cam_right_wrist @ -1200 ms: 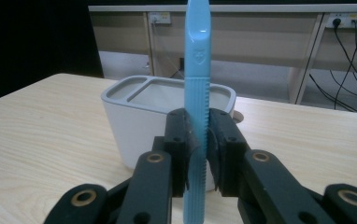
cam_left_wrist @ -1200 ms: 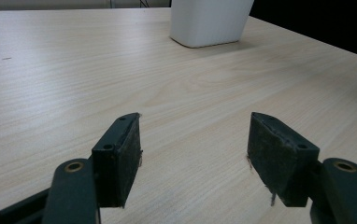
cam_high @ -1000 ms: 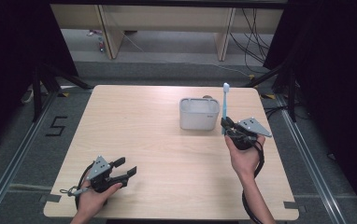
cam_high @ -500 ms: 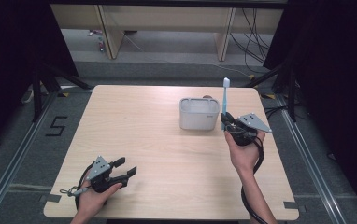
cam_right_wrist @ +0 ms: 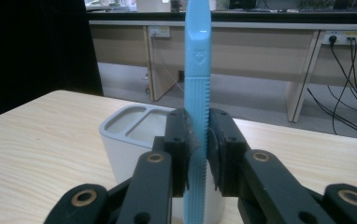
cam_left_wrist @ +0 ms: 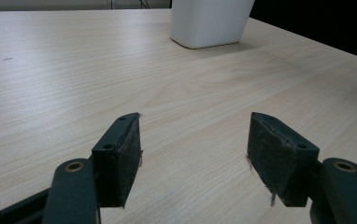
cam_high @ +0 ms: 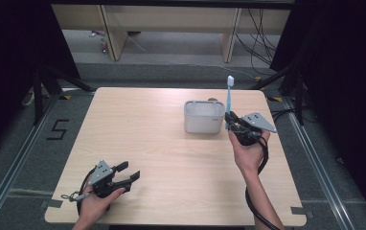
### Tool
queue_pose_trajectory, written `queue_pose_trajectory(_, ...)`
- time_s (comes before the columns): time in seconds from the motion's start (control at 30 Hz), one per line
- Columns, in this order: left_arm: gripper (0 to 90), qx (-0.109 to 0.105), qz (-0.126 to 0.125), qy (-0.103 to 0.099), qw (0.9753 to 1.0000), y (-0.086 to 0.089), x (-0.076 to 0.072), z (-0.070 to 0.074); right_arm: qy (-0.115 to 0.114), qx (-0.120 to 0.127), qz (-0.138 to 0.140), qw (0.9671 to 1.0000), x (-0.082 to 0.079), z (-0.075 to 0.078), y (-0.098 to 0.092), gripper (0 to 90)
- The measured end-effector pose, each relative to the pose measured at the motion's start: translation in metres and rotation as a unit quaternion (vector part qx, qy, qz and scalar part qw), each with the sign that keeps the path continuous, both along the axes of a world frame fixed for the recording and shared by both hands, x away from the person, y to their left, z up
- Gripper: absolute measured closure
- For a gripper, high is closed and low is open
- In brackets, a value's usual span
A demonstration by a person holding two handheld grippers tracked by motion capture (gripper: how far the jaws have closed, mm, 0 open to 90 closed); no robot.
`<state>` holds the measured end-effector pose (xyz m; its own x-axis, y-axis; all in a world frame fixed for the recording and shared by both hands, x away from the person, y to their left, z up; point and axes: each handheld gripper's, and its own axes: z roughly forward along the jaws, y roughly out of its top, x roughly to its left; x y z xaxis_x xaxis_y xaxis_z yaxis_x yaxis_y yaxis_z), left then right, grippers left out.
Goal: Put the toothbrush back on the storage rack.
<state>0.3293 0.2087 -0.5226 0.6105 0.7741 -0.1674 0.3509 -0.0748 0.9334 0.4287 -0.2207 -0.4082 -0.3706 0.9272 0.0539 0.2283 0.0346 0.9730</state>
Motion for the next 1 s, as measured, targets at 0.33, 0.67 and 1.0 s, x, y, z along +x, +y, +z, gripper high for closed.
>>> queue_pose_trajectory(0.33, 34.6, -0.002, -0.001, 0.0, 1.0, 0.0, 0.0, 0.0, -0.007, -0.002, -0.004, 1.0, 0.008, 0.004, 0.001, 78.9)
queue_pose_trajectory(0.67, 34.7, -0.001, 0.0, 0.001, 1.0, 0.0, 0.0, 0.0, -0.01, -0.002, -0.009, 0.9999, 0.013, 0.009, 0.001, 78.9)
queue_pose_trajectory(1.0, 34.6, -0.001, 0.0, 0.001, 1.0, 0.0, 0.0, 0.0, -0.017, 0.001, -0.016, 0.9997, 0.019, 0.01, 0.002, 78.9)
